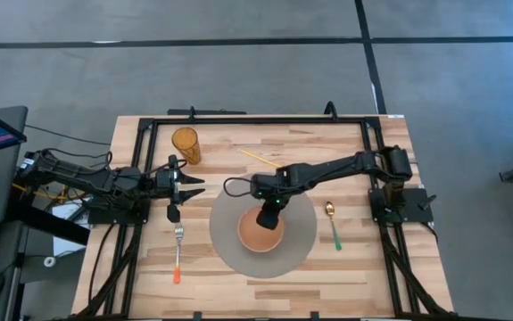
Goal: Pick & Place Utensil
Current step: Put the orange bowl on the gray table mat
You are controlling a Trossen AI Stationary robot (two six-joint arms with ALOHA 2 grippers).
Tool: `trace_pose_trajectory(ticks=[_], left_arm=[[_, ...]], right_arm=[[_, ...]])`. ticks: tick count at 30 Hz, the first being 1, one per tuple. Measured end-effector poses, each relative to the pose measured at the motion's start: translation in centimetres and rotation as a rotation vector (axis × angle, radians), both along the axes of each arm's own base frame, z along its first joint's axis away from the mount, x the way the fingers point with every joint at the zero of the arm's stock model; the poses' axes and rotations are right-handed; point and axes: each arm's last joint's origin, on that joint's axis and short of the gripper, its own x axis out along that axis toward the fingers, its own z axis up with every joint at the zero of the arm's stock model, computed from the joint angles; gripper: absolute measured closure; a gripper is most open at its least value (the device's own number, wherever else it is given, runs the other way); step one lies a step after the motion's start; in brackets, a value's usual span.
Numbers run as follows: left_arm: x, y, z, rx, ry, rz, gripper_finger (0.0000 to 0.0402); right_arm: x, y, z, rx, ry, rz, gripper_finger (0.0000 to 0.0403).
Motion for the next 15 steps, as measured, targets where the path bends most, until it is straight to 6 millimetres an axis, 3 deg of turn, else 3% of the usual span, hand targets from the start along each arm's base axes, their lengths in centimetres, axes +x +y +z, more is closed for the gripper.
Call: trace_pose_trajectory(ticks=[15], left_arm=[[-0.01, 0.00, 0.00, 0.000, 0.000, 0.000, 0.0289]], right_arm=[[-0.33, -0.30, 0.41, -0.006, 0.009, 0.015, 0.0335]])
